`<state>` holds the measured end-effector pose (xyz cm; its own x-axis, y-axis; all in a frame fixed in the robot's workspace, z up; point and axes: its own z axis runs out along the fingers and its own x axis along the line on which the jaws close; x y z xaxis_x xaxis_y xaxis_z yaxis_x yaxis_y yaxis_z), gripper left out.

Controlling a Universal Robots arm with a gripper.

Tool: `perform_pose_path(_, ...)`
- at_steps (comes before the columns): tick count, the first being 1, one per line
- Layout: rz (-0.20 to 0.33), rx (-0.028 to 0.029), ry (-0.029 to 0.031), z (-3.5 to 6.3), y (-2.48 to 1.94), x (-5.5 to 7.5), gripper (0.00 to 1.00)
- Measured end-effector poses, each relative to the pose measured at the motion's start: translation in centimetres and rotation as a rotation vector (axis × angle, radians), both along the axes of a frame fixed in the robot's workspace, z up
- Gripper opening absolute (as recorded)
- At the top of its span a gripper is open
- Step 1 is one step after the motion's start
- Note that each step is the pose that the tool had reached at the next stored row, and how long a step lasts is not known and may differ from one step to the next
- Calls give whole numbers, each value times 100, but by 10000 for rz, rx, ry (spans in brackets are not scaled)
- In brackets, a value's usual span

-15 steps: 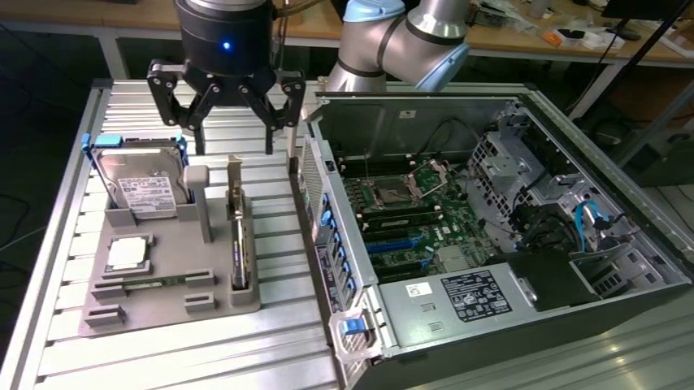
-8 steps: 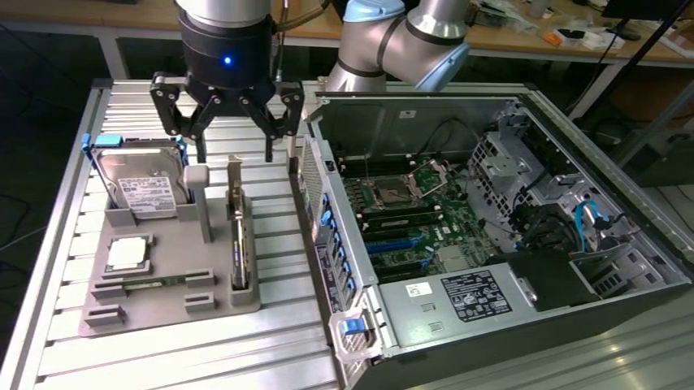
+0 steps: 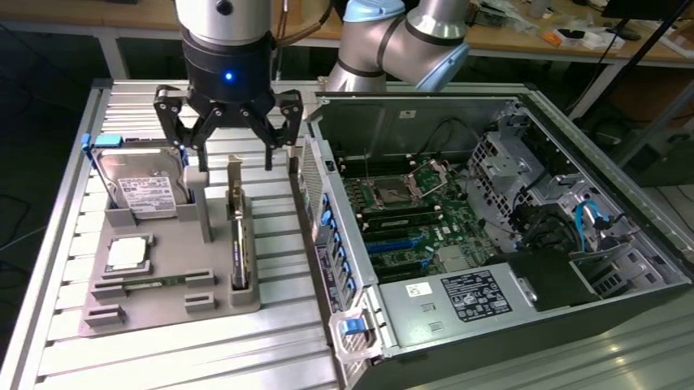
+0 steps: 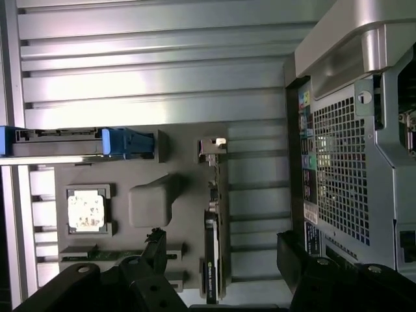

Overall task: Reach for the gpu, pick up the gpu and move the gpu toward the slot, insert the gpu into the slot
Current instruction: 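Pick up the gpu and move the gpu toward the slot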

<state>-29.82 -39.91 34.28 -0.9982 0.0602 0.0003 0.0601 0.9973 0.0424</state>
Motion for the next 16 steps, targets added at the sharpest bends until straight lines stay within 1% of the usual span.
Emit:
perform_pose_path(8,-2,1,-1,-137,-4,0,78)
perform_pose_path(16,-1,1,-1,-234,-59,0,78)
